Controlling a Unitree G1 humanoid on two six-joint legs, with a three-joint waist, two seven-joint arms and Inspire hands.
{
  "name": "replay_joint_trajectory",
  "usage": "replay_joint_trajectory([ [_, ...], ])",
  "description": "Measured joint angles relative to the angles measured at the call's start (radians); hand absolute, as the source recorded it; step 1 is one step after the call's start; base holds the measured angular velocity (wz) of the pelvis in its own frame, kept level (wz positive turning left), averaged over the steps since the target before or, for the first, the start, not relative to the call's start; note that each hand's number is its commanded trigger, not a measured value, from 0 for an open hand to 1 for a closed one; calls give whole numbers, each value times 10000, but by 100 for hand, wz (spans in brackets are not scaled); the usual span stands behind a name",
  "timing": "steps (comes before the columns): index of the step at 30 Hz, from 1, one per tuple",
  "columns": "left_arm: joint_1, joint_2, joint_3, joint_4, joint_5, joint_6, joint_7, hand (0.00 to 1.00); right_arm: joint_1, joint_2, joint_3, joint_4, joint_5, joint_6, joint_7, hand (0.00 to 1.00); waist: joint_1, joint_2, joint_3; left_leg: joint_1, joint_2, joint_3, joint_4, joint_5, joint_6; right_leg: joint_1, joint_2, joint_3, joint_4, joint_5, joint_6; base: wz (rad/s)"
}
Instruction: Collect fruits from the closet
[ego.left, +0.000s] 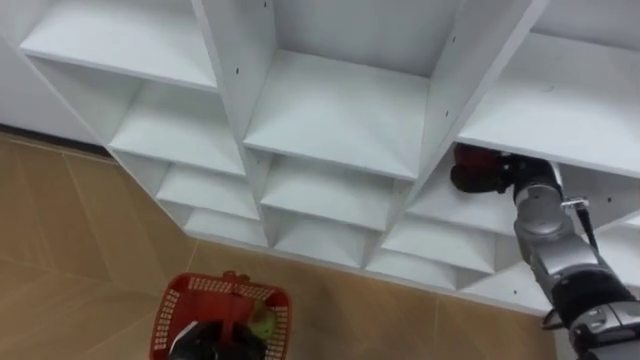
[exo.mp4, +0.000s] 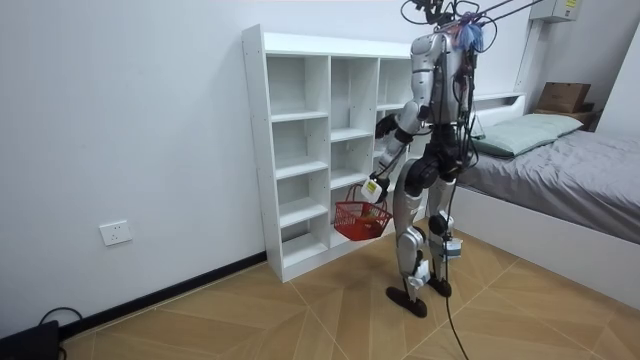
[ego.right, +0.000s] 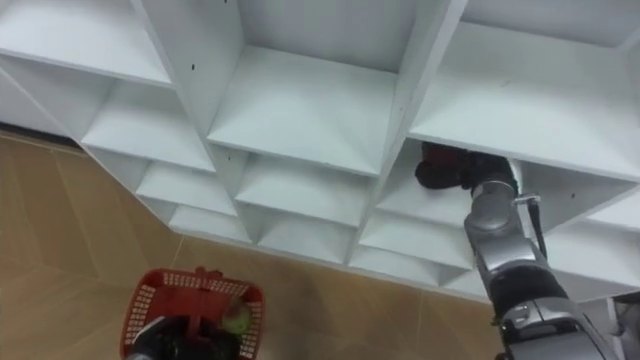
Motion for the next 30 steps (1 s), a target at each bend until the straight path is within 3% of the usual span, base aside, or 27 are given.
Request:
replay_joint_trajectory([
  [5,501,-41,8,-683,2,130,21,100,908,7,196,-1356,-112,144,136,100,-185,23,-164,510,-6,107,-313,49,-7,353,1,88,6,-3,4,-6],
  [6,725,-45,23,-1007,-7,190,19,100,1159,49,195,-1681,-343,156,159,100,-250,25,-253,585,-5,132,-324,56,-14,402,8,132,-4,-4,5,-8],
  [8,924,-46,18,-1363,-13,202,7,100,1444,102,195,-1898,-562,156,222,100,-298,39,-261,862,-2,185,-388,61,-18,664,32,278,-132,8,9,-8],
  [14,1068,-98,5,-1689,-2,189,-21,100,2113,250,197,-2111,-928,155,373,100,-523,88,-220,1433,-33,241,-627,65,-22,1121,22,292,-161,-37,55,-4],
  [18,1067,-134,5,-1689,-18,199,-37,100,2527,304,193,-2623,-1426,195,594,100,-587,210,-129,1504,-23,327,-690,64,-21,1134,42,377,-173,-37,55,-6],
  [22,1061,-255,9,-1691,-526,191,-33,100,3001,661,183,-3527,-1647,192,821,100,-806,274,-91,1641,-16,365,-835,63,-25,1253,80,455,-338,-36,55,-2],
  [30,996,-439,8,-1969,-761,166,61,100,3289,1359,188,-3701,-1624,171,951,100,-1145,307,-67,1797,-30,383,-865,59,-24,1410,40,453,-347,-46,73,0],
])
